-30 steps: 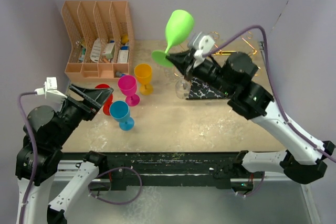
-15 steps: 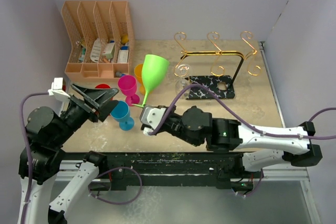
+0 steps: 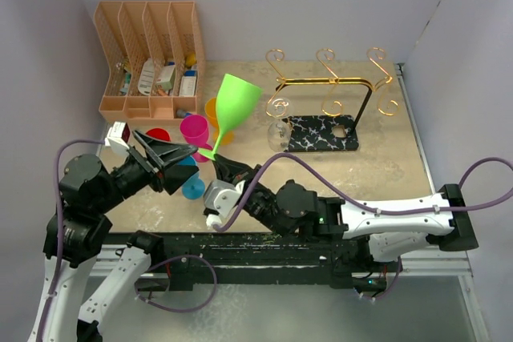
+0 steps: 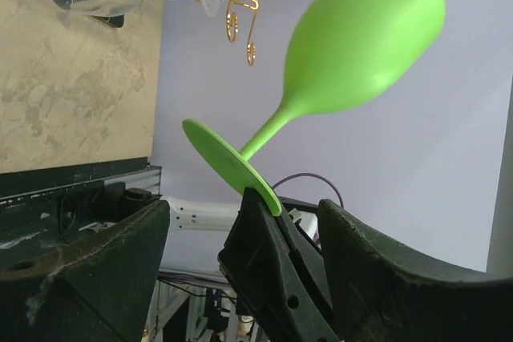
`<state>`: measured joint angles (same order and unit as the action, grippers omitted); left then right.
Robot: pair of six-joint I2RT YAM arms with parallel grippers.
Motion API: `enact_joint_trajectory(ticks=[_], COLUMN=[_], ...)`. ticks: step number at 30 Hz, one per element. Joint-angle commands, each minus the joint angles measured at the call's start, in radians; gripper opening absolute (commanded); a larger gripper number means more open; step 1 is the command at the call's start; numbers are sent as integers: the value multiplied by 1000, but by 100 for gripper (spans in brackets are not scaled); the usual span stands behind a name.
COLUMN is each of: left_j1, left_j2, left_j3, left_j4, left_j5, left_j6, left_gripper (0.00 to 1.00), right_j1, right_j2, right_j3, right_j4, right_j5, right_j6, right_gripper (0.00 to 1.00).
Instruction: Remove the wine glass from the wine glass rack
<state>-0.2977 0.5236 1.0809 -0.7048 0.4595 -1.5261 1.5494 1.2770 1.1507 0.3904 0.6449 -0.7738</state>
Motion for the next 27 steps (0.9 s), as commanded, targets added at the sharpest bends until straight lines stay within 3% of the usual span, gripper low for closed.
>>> enact_joint_trajectory(ticks=[1, 6, 9, 11, 13, 14, 18, 21, 23, 27], left_j1=[-4, -3, -2, -3, -3, -4, -3, -3, -2, -2], left_j2=[-4, -6, -13, -15, -17, -18, -26, -41, -63, -112], left_j3=[-41, -69, -87, -97, -105, -106, -111, -123, -150, -187], left_j4=[105, 123, 143, 158, 168, 168, 161, 160, 175, 191], left_j5=[61, 61, 61, 63, 66, 64, 50, 19, -7, -83], left_j6=[-60, -70, -79, -81, -82, -77, -53, -36, -33, 14], left_gripper=[76, 73, 62, 46, 20, 12, 0, 0, 0, 0], right_j1=[22, 44, 55, 60, 63, 64, 68, 72, 77, 82], right_j2=[14, 47, 64, 73, 77, 76, 60, 22, -14, -130], right_j3=[-19, -33, -38, -41, -46, -50, -64, -74, -72, -43], right_j4=[186, 229, 238, 238, 247, 251, 264, 216, 135, -148], right_j5=[11, 7, 6, 11, 21, 26, 73, 125, 172, 236], right_j6=[-99, -147, -164, -171, -175, -177, -163, -115, -46, 238], right_gripper=[0, 0, 0, 0, 0, 0, 2, 29, 43, 46])
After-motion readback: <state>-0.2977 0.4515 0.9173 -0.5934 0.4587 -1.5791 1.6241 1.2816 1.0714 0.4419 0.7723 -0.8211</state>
